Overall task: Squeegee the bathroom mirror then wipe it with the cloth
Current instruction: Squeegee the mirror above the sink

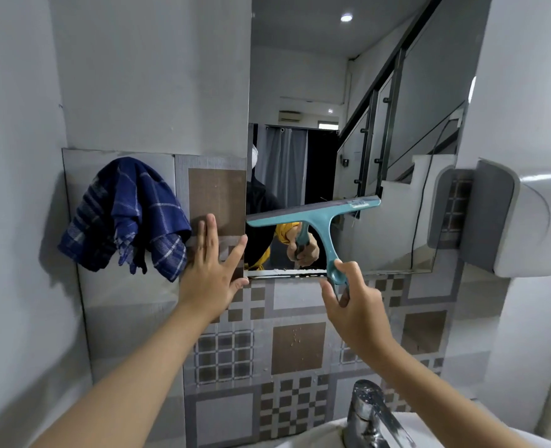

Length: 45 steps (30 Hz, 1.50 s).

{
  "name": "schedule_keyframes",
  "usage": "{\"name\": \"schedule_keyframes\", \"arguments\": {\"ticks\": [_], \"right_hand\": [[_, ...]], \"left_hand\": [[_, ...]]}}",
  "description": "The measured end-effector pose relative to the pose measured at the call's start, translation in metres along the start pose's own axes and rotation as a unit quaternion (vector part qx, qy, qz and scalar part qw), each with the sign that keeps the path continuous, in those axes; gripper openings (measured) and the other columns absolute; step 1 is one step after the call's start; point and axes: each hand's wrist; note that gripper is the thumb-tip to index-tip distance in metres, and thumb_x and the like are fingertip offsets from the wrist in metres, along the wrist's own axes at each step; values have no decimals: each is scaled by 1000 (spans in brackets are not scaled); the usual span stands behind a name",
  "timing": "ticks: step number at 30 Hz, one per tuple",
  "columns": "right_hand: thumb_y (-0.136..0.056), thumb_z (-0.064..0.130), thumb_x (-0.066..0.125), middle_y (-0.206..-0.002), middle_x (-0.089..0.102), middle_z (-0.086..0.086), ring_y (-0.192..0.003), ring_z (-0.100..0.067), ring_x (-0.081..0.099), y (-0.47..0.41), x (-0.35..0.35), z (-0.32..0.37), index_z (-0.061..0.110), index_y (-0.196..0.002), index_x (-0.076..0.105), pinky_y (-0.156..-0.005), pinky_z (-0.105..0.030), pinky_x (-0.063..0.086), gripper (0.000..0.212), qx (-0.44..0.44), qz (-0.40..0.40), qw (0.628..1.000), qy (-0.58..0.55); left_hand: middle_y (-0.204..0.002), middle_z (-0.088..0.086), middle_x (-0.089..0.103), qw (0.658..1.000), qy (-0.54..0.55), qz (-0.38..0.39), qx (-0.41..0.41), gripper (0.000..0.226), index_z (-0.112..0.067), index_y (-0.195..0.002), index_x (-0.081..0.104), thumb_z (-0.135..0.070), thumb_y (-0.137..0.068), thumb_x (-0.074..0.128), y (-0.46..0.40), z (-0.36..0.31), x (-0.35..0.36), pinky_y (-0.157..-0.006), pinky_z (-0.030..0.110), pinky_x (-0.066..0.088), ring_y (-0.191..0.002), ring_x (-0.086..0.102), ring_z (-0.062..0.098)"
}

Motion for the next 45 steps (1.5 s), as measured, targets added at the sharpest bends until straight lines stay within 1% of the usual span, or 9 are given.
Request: {"name": "schedule_keyframes", "arguments": {"ticks": [4, 11, 15, 21, 31, 37, 40, 42, 45], "right_hand": [[-82, 12, 74, -56, 29, 25, -38, 8, 26, -7, -21, -17, 1, -110, 59, -34, -15, 31, 33, -49, 17, 998, 46], [-77, 16, 78, -58, 33, 19, -39, 4, 25, -15, -53, -48, 0, -108, 63, -44, -6, 22, 38, -84, 26, 992, 90], [-84, 34, 67, -53, 27, 24, -38, 0, 26, -17, -72, -64, 7, -108, 65, -43, -10, 24, 36, -80, 24, 992, 90], [-78, 28, 70, -56, 27, 25, -42, 6, 25, -18, -90, -88, 10, -104, 68, -45, -10, 21, 32, -84, 14, 990, 111], [-80, 22, 73, -46, 43, 0, -36, -23, 34, 11, -115, -151, 11, -107, 63, -36, -31, 35, 30, -6, -23, 994, 106], [-81, 14, 72, -50, 47, 2, -36, -15, 31, 25, -103, -153, 8, -104, 60, -36, -24, 28, 26, 20, -44, 997, 58], [-83, 12, 72, -58, 58, -4, -36, -19, 39, 36, -88, -148, 10, -102, 56, -34, -25, 33, 25, 61, -56, 996, 25], [-84, 11, 71, -67, 61, 1, -42, -22, 47, 42, -79, -143, 9, -101, 54, -34, -21, 38, 24, 94, -68, 993, -10], [-87, 15, 68, -61, 58, -5, -42, -18, 43, 51, -69, -135, 18, -99, 52, -37, -24, 38, 21, 143, -83, 985, -47]], "left_hand": [[-154, 27, -11, 1000, 6, 7, 0, 91, -29, -146, 15, -51, -75, 67, 1, 1, 2, -93, 56, 47, -142, -1, 46], [-155, 25, -7, 1000, -1, 9, -10, 86, -28, -146, 22, -54, -75, 64, 0, -1, -2, -91, 55, 47, -142, 1, 44], [-155, 26, -7, 1000, -14, 13, -9, 84, -28, -146, 24, -57, -77, 60, 0, 0, -1, -95, 56, 44, -142, -1, 44], [-155, 24, -12, 1000, -11, 12, -12, 84, -28, -146, 22, -55, -77, 62, 0, 0, 1, -96, 58, 43, -143, -4, 42], [-155, 28, -5, 1000, -13, 8, -13, 83, -23, -144, 31, -50, -74, 67, 0, -5, -2, -94, 59, 42, -142, -1, 43], [-155, 26, -7, 1000, -5, 11, -23, 82, -23, -143, 31, -46, -74, 69, 0, -7, -5, -92, 63, 41, -143, -2, 42], [-155, 25, -8, 1000, 0, 14, -27, 81, -24, -143, 32, -45, -75, 69, 0, -7, -5, -91, 64, 40, -143, 0, 43], [-156, 25, -7, 999, 2, 14, -28, 81, -23, -143, 32, -45, -75, 68, 0, -8, -6, -89, 64, 42, -142, 0, 43], [-156, 24, -7, 999, 7, 15, -30, 80, -24, -143, 31, -46, -75, 68, 0, -8, -7, -84, 63, 45, -142, 0, 43]]}}
Point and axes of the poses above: each hand's wrist, its own y-axis away from the middle knuckle, its own x-axis out of the palm, z = x × y
